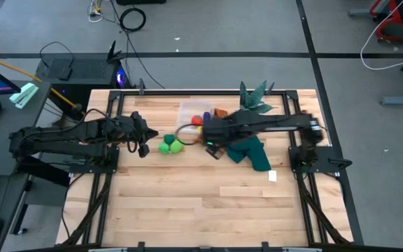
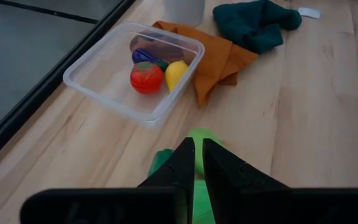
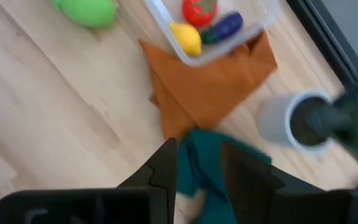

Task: Pick and placing Produce into tupperware
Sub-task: Put the green apple into the transparent container

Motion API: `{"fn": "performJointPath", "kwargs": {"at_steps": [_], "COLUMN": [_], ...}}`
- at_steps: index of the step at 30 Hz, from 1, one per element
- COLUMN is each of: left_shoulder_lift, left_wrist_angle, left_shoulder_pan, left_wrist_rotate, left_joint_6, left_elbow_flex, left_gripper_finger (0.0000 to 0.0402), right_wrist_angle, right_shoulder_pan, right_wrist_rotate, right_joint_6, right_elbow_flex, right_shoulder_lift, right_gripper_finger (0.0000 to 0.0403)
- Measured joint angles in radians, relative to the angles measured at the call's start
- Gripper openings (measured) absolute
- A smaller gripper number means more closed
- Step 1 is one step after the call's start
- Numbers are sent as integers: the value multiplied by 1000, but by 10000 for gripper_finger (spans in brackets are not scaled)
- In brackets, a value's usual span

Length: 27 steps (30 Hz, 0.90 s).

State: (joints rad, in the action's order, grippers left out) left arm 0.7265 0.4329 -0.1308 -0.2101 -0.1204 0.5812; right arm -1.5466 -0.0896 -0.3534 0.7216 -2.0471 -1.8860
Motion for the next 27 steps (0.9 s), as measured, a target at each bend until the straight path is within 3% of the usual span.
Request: {"fn": "performJointPath", "kwargs": {"at_steps": [7,14,19,27], "left_shoulder_lift": [61,176,243,347], "left_wrist_angle": [-2,-92,-188,-173], "left_shoulder_pan": [0,1,1,1], "left_wrist_rotate": [6,67,138,141], "left_joint_6": [-17,-17,-25,-164], "left_elbow_flex": [0,0,0,0], "left_gripper_finger": [61,77,80,85], "right_wrist_angle": [268,498,637,1062], "right_shoulder_pan": [-127,-264,-347,-377], "right_wrist_rotate": [23,-12,-60,-38], "right_joint_6": [110,136,108,-52], "right_elbow_flex": [443,819,1050,1308], "right_shoulder_lift": [336,579,683,726], "right_gripper_finger": [83,83,83,107]}}
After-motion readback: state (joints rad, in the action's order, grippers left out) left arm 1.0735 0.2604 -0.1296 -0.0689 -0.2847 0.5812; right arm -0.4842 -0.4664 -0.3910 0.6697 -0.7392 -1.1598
